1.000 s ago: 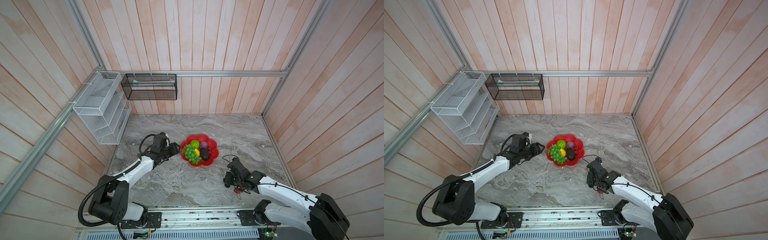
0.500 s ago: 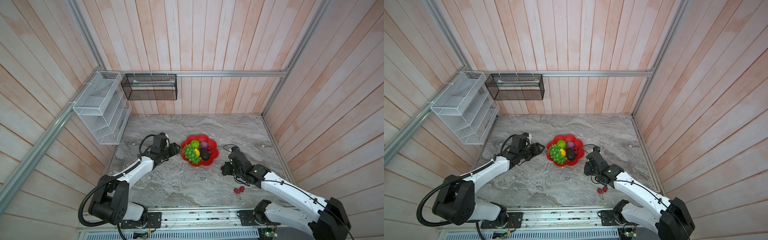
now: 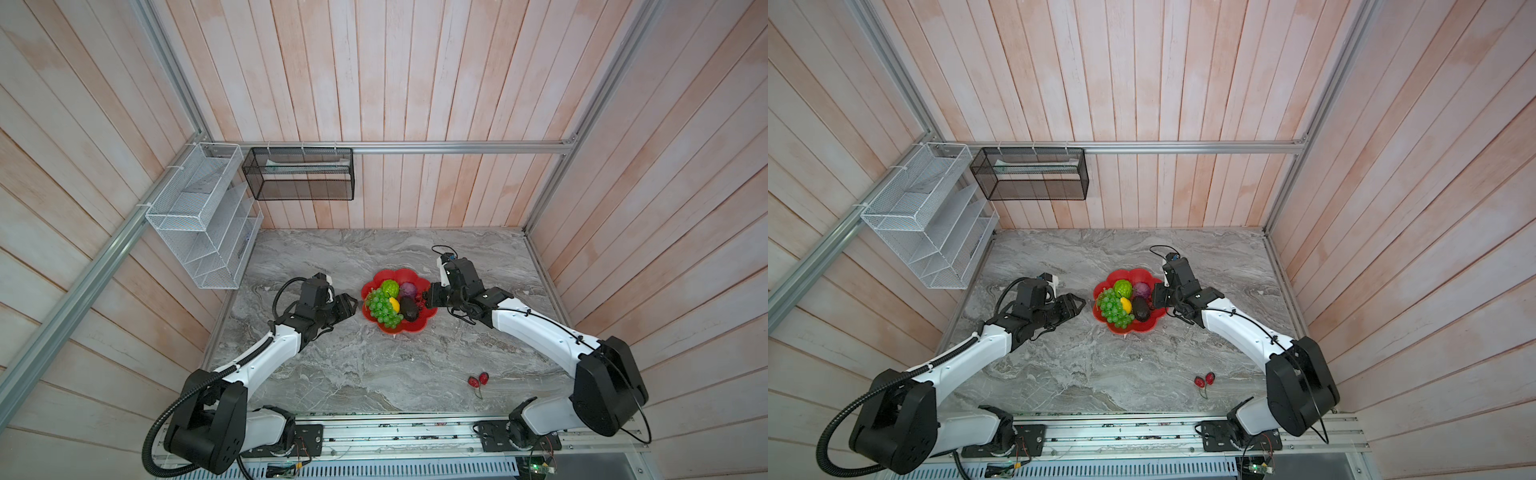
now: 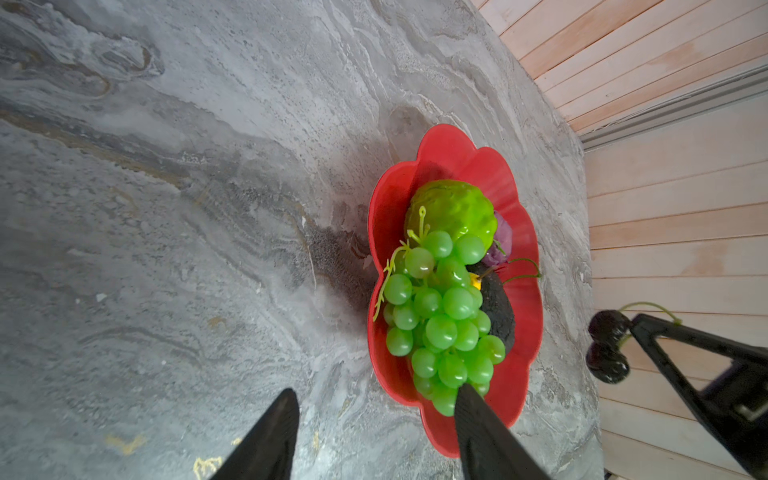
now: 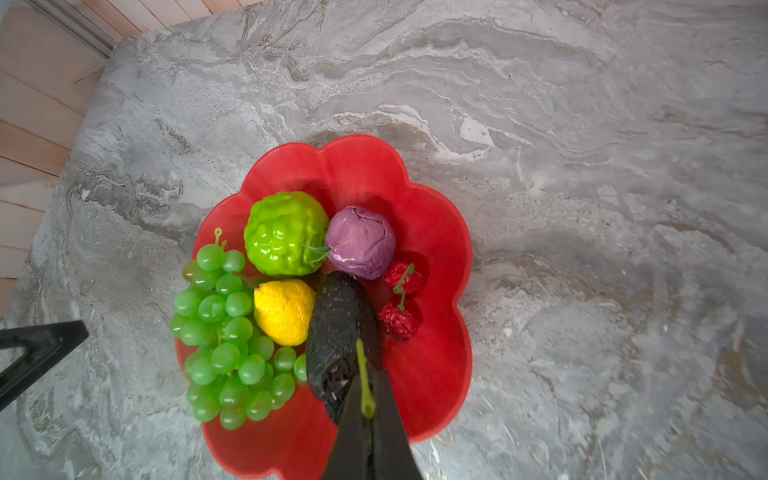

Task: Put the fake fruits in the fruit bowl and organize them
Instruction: 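Carry the dark cherries into the bowl and open the right gripper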

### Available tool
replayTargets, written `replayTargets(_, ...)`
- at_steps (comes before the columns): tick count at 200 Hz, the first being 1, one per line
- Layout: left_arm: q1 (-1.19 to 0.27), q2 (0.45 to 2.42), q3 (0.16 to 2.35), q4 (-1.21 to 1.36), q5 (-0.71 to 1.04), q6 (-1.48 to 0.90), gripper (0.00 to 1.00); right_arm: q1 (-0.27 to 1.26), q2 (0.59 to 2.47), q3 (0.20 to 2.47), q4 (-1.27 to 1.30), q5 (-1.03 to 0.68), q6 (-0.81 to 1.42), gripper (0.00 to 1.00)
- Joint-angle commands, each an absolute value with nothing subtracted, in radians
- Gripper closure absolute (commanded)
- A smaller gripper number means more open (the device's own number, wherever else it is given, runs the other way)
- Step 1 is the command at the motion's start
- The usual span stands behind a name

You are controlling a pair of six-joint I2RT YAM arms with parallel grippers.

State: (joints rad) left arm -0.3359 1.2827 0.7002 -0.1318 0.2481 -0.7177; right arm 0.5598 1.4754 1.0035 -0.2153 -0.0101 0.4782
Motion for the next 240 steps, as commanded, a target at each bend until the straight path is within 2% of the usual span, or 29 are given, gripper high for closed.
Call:
replayTargets(1, -0.33, 1.252, 0.687, -0.141, 0.219, -0.727, 0.37, 0.538, 1.517, 1.03, -0.14, -0.066, 0.466, 1.0)
replayTargets(50, -0.326, 1.26, 0.706, -0.158, 0.219, -0.712, 0.38, 0.514, 1.61, 1.026, -0.076, -0.14, 0.459, 1.0)
replayTargets(177, -0.326, 1.294, 0.742, -0.16, 0.228, -0.706, 0.38, 0.507, 1.749, 1.082, -0.046, -0.122, 0.401, 1.0)
replayTargets(200, -0.325, 1.295, 0.739, -0.159, 0.229, -0.709, 0.37, 0.507, 1.748, 1.089, -0.052, -0.116, 0.397, 0.93)
replayTargets(221, -0.325, 1.299, 0.744, -0.159, 0.23, -0.707, 0.38, 0.508, 1.734, 1.098, -0.06, -0.109, 0.392, 0.81)
replayTargets(240, -0.325, 1.305, 0.745, -0.157, 0.232, -0.704, 0.38, 0.508, 1.717, 1.107, -0.076, -0.104, 0.386, 0.74)
